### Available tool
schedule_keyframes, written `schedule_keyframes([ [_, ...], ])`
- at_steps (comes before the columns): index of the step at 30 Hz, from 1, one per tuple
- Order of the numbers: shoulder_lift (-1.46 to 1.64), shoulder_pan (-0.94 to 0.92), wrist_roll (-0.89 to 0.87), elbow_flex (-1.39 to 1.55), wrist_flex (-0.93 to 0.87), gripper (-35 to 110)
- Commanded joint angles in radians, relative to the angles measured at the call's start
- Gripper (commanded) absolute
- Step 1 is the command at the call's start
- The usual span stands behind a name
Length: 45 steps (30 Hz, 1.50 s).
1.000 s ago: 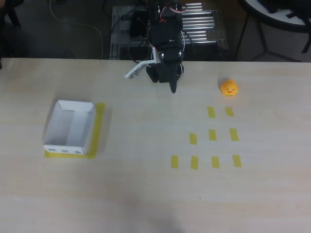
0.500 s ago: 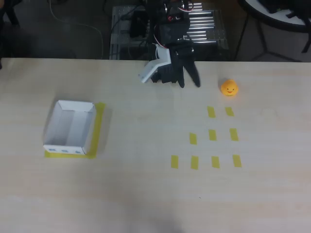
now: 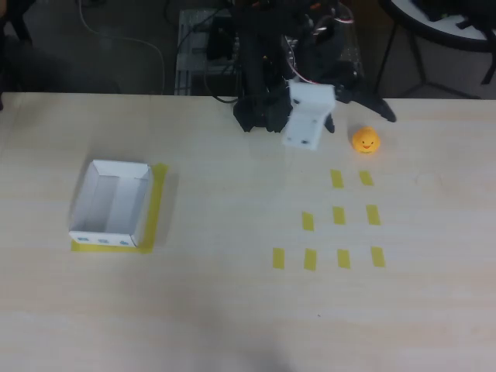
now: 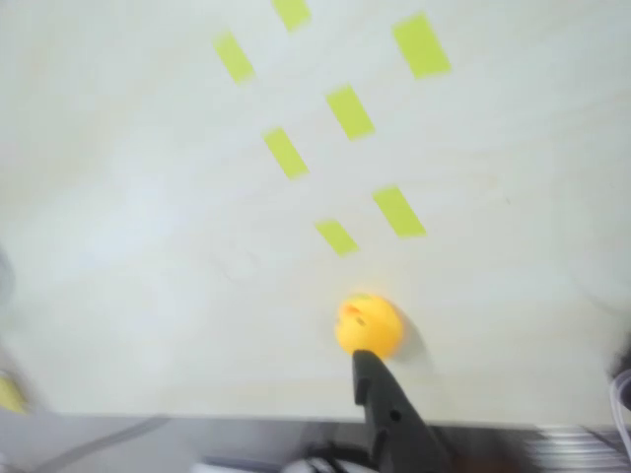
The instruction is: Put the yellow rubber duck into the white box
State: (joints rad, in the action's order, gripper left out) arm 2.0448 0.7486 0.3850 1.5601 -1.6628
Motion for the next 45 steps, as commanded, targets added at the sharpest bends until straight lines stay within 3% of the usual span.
schedule_keyframes([
  [1, -0.127, 0.158, 0.021, -0.117, -0.046, 64],
  [10, -0.264, 0.333, 0.023, -0.037, -0.046, 62],
  [19, -0.281, 0.397, 0.025, 0.193, 0.074, 61],
  [34, -0.399, 0.634, -0.107, 0.265, 0.147, 60],
  [45, -0.436, 0.617, -0.133, 0.365, 0.247, 58],
])
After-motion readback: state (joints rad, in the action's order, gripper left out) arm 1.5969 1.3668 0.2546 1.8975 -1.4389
